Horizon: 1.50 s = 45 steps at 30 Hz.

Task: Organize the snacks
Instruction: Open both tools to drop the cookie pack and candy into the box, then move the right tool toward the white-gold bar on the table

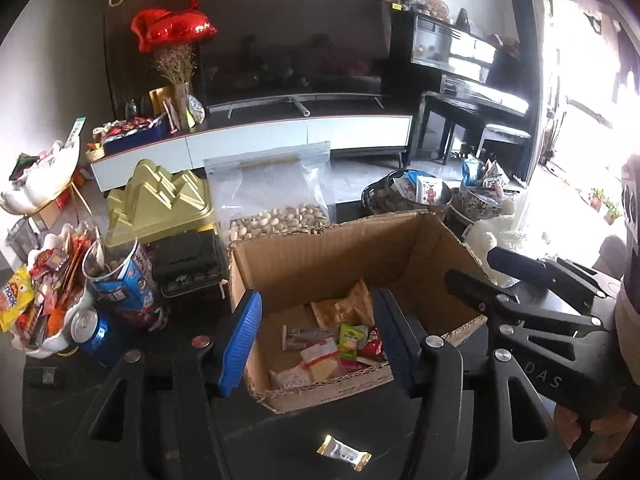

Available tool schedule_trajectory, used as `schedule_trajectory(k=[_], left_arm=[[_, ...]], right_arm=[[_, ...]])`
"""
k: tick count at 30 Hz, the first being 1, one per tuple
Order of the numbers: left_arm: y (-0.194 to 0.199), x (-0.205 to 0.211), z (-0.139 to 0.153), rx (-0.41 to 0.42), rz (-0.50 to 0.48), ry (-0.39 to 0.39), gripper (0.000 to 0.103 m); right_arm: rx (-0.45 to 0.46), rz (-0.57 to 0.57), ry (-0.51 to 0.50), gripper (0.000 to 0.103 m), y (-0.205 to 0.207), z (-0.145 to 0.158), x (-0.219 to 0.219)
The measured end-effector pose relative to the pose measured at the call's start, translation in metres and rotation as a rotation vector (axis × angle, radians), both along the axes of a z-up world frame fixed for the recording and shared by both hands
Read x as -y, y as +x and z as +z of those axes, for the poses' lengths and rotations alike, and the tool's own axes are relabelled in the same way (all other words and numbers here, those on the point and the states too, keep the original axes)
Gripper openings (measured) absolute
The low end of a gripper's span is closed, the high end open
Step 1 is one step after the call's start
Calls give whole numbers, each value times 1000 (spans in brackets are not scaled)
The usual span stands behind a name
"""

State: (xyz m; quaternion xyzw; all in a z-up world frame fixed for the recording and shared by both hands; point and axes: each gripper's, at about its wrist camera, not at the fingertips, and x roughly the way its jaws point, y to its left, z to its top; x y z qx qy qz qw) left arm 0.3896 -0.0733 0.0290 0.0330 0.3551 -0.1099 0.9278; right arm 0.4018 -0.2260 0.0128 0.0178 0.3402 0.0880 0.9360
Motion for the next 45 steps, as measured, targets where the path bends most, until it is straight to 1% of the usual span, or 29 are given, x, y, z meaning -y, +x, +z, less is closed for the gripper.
schedule_trajectory(k=[2, 5, 10, 14, 19, 24, 27, 31, 36, 40, 45], left_arm=[[-4, -2, 0, 8, 17, 17, 57], [-11, -7, 0, 8, 17, 7, 57], [-28, -18, 3, 27, 44, -2, 57], [-44, -26, 5, 44, 59, 4, 63], [-60, -39, 4, 45, 69, -7, 63], [-76, -49, 1, 59, 94, 23, 68], [-83, -55, -3, 61, 105, 36, 69], [-91, -63, -11, 45, 111, 37, 69], [-100, -71, -24, 35, 132, 54, 73], [-104, -76, -36, 31, 144, 80, 73], [-103, -81, -57, -8, 157, 90, 73]], right_arm=[[-1, 8, -5, 55, -4, -1, -3], [3, 15, -10, 55, -11, 0, -6], [17, 33, -18, 55, -28, 3, -14], [23, 53, -14, 55, -40, 5, -22], [27, 77, -17, 55, -54, 4, -35], [28, 93, -6, 55, -65, 2, -46], [18, 100, 2, 55, -70, -4, -52], [-12, 114, 8, 55, -75, -14, -60], [-38, 128, 3, 55, -77, -26, -69], [-74, 141, -7, 55, -79, -42, -75], [-128, 150, -21, 55, -77, -64, -81]])
